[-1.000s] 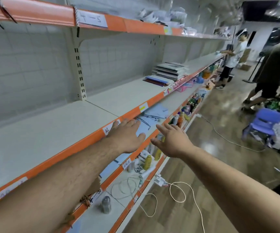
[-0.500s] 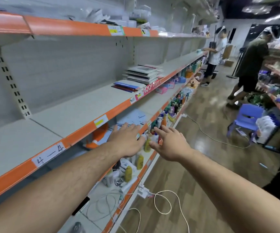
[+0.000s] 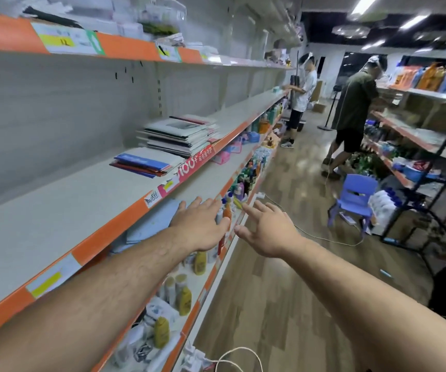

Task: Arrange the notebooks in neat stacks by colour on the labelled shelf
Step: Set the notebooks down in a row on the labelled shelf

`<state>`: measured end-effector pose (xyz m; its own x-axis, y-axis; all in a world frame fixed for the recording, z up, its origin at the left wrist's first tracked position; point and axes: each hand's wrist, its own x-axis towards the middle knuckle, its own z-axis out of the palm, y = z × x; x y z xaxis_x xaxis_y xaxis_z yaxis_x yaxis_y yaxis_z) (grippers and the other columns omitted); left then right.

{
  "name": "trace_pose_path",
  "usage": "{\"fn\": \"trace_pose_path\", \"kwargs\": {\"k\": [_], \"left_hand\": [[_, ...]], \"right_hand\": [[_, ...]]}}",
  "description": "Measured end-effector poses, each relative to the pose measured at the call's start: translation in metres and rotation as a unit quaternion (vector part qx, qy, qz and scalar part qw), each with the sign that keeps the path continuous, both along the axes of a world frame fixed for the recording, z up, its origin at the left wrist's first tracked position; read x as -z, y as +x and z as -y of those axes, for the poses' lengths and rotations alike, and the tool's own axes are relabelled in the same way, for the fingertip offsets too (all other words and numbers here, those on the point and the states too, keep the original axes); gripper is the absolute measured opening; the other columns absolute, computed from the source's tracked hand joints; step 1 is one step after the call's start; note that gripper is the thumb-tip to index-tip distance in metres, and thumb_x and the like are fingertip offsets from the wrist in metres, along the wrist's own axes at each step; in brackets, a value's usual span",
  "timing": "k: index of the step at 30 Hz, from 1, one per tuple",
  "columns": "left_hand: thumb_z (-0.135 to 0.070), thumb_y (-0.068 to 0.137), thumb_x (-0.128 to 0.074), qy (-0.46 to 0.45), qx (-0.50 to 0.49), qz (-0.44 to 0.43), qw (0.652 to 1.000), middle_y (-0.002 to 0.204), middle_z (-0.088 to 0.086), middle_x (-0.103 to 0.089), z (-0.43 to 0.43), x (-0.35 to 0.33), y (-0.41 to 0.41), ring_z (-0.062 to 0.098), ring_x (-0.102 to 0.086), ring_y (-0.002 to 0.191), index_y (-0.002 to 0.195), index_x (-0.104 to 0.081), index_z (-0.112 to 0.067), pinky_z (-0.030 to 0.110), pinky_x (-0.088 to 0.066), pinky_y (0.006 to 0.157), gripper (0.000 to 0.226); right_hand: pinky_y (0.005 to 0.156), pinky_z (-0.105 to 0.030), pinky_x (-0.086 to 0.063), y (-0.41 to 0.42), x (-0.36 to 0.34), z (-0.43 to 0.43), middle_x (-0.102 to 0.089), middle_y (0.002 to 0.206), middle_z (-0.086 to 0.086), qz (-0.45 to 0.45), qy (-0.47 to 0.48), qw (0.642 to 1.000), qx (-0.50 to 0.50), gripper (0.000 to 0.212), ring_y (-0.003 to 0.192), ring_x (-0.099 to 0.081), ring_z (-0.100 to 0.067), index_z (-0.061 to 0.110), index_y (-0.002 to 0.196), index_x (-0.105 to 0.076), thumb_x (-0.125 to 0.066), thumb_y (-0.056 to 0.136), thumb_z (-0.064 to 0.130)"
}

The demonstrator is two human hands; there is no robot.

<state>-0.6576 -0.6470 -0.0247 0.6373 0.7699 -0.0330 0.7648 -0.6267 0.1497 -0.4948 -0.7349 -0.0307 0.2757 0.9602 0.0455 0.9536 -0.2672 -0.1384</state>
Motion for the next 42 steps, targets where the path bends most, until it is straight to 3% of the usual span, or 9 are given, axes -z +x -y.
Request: {"fn": "trace_pose_path", "kwargs": {"k": [10,16,24,33,39,42], "left_hand": [[-0.056,0.102,-0.019,0.008,-0.003,-0.007,1.0,0.167,-0.004,-0.007,-0.104,0.001,0.106,0.019,-0.002,0.154,0.16,-0.009,-0.027,0.049,-0.001,0.124,0.066],[-0.052,0.102,-0.021,0.03,-0.039,-0.013,0.999,0.166,-0.001,-0.015,-0.161,0.007,0.185,0.021,-0.009,0.153,0.159,-0.016,-0.023,0.05,-0.007,0.123,0.064],[-0.055,0.101,-0.021,0.028,-0.113,-0.006,0.993,0.167,0.0,-0.011,-0.226,0.0,0.282,0.022,-0.006,0.154,0.16,-0.012,-0.023,0.05,-0.004,0.124,0.067],[-0.055,0.102,-0.022,0.032,-0.154,-0.021,0.987,0.166,0.0,-0.014,-0.307,-0.009,0.339,0.021,-0.008,0.153,0.159,-0.016,-0.022,0.049,-0.003,0.124,0.066],[-0.055,0.099,-0.024,0.076,-0.167,-0.008,0.983,0.161,0.002,-0.028,-0.41,-0.008,0.371,0.026,-0.019,0.149,0.154,-0.026,-0.022,0.051,-0.015,0.12,0.064],[-0.053,0.1,-0.024,0.079,-0.178,0.007,0.981,0.162,0.001,-0.026,-0.464,-0.015,0.384,0.024,-0.016,0.15,0.156,-0.023,-0.021,0.051,-0.012,0.121,0.064]], "right_hand": [[0.12,-0.049,-0.021,0.115,0.009,-0.106,-0.017,0.165,-0.002,-0.012,0.013,1.0,-0.009,0.073,0.152,-0.012,-0.026,0.034,0.157,-0.019,-0.036,0.095,0.068],[0.121,-0.046,-0.021,0.208,0.023,-0.186,-0.023,0.164,-0.002,-0.021,0.012,0.997,-0.068,0.077,0.152,-0.014,-0.022,0.032,0.157,-0.02,-0.035,0.092,0.071],[0.12,-0.045,-0.024,0.315,0.004,-0.275,-0.026,0.163,-0.004,-0.042,0.024,0.988,-0.145,0.077,0.151,-0.018,-0.023,0.028,0.157,-0.023,-0.04,0.094,0.068],[0.12,-0.04,-0.023,0.372,-0.002,-0.368,-0.025,0.163,-0.006,-0.094,0.012,0.977,-0.193,0.072,0.15,-0.02,-0.023,0.024,0.156,-0.028,-0.045,0.097,0.06],[0.114,-0.037,-0.032,0.394,-0.006,-0.455,-0.034,0.159,-0.004,-0.087,0.022,0.972,-0.216,0.069,0.138,-0.042,-0.024,0.019,0.154,-0.032,-0.047,0.098,0.055],[0.111,-0.032,-0.033,0.404,-0.018,-0.506,-0.039,0.156,-0.002,-0.089,0.039,0.969,-0.229,0.063,0.142,-0.038,-0.021,0.018,0.153,-0.036,-0.049,0.099,0.049]]}}
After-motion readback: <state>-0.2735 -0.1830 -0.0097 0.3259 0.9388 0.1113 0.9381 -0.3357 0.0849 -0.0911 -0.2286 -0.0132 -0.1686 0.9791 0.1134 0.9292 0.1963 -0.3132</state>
